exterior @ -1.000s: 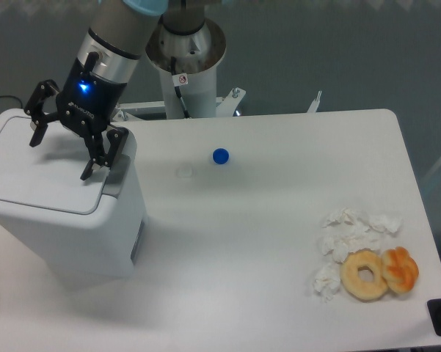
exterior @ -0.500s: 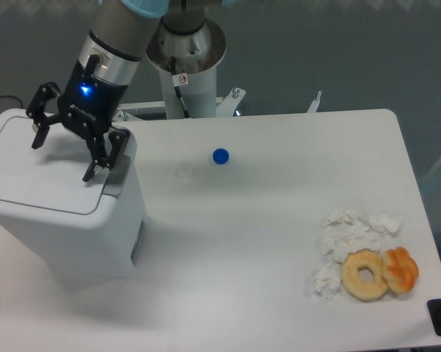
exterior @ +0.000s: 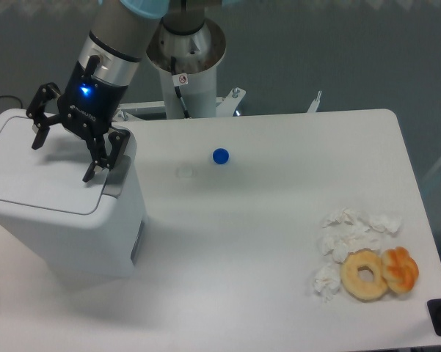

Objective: Close the trash can
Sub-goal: 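Hold the gripper on the closed lid, pressing it shut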

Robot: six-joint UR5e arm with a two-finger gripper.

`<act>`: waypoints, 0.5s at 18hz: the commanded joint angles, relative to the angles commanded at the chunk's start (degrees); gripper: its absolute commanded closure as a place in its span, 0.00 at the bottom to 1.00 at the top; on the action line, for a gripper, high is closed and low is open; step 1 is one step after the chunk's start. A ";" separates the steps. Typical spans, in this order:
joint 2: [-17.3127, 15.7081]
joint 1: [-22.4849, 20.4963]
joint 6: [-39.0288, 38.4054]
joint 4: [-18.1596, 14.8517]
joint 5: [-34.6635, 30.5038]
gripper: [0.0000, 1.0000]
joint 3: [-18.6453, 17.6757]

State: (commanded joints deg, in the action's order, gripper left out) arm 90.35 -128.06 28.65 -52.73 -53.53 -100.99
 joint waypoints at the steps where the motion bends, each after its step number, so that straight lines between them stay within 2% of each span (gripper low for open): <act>1: 0.00 0.00 0.00 0.00 0.00 0.00 0.09; 9: -0.09 -0.26 -0.09 0.00 0.53 0.00 0.18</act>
State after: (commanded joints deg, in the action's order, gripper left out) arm 90.26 -128.32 28.56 -52.73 -53.00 -100.81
